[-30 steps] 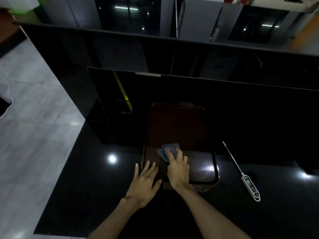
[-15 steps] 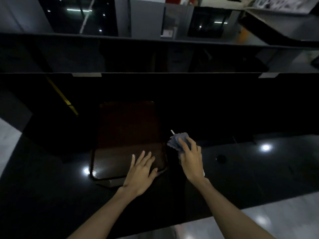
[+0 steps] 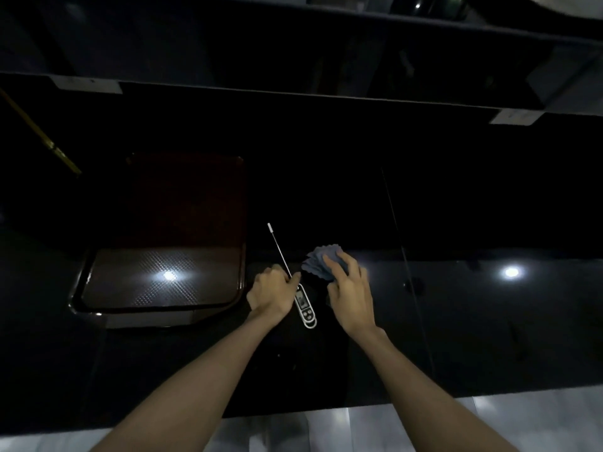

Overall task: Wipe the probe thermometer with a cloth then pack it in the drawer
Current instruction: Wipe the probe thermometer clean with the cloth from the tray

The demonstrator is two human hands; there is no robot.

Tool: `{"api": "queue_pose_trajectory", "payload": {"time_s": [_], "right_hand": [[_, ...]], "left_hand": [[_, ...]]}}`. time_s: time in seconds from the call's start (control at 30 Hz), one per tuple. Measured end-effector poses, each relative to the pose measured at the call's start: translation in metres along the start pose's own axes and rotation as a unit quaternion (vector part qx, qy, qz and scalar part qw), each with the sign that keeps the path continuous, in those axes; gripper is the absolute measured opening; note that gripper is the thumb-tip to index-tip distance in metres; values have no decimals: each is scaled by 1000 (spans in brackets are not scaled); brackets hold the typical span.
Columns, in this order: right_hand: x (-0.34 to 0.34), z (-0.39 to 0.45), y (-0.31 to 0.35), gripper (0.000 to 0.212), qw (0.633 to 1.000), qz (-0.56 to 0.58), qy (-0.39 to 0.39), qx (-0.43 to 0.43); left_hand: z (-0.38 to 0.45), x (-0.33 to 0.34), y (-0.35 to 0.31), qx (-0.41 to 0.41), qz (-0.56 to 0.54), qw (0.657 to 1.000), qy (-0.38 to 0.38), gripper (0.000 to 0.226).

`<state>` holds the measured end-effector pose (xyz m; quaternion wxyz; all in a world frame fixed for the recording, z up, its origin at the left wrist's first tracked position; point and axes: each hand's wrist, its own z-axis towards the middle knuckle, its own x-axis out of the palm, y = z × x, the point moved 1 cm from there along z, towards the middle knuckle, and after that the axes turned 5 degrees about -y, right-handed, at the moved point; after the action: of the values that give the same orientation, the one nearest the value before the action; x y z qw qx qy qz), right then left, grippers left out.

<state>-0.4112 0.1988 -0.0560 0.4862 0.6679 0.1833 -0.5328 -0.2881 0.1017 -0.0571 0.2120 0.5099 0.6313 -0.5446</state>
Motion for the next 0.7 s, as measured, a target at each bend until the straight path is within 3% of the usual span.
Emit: {"api": "queue_pose_trajectory", "payload": {"time_s": [0.2,0.47,0.7], "right_hand": [[-1,7,-14,61,1000,17,19,-12],[-12,7,-14,67,998,57,18,-18],[-50,0,13,81,985,109,32,-129]], "left_hand": [[7,8,-14,-80,-10,997,0,29],[4,1,-6,-4,-103,994,48,23],[-2,-34,-4,-46,-344,928,136,23]]}}
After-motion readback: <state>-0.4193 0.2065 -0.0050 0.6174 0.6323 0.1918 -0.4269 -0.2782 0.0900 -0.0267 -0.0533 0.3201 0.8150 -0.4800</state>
